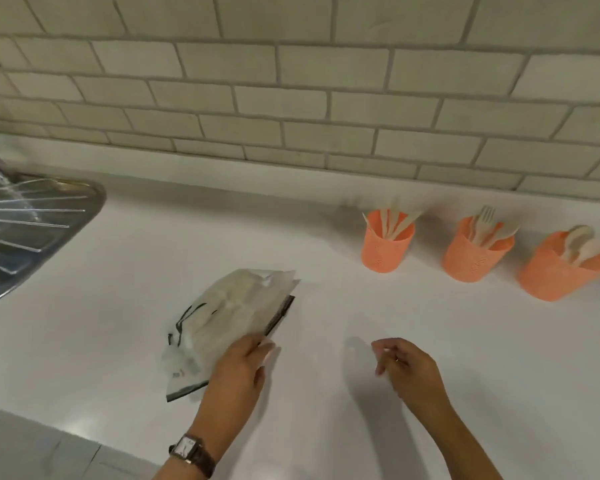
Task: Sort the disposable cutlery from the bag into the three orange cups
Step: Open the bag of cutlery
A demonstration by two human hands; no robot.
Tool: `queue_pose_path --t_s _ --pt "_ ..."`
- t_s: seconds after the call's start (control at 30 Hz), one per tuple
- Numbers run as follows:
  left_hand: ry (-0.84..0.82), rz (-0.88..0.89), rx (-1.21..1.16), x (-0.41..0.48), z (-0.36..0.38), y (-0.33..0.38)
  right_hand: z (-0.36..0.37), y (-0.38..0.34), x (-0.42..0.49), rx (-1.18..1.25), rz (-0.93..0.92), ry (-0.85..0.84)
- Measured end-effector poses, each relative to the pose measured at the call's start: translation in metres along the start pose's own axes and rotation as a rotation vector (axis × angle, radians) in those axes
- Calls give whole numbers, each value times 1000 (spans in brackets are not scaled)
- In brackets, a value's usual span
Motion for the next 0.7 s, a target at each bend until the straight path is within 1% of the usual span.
queue_pose_path --t_s 0.03,0.2,0.3,0.4,0.53,0.63,0.7 --pt "26 32 45 4 -3 -7 8 -1 -5 -12 4 19" --pt "79 65 162 31 -23 -43 42 -6 -27 -38 36 97" --pt "85 112 135 43 -33 -56 58 -14 -39 -42 51 98" --pt "66 91 -96 58 -55 -57 64 -30 -41 -64 22 97" --pt "24 83 -437 71 -92 -32 61 -70 -36 -42 -91 147" --pt "53 66 -597 69 -120 -19 65 -111 -37 1 -215 151" --pt "75 51 -653 67 -133 -13 70 -134 -40 83 -258 108"
Point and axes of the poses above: each hand's wrist, its own x-axis towards the middle knuckle, its own z-axis out of the palm, y = z × x, the point moved 8 cm from there along x, towards the middle knuckle, and after that the axes turned 6 degrees about y, right-handed, at the moved point
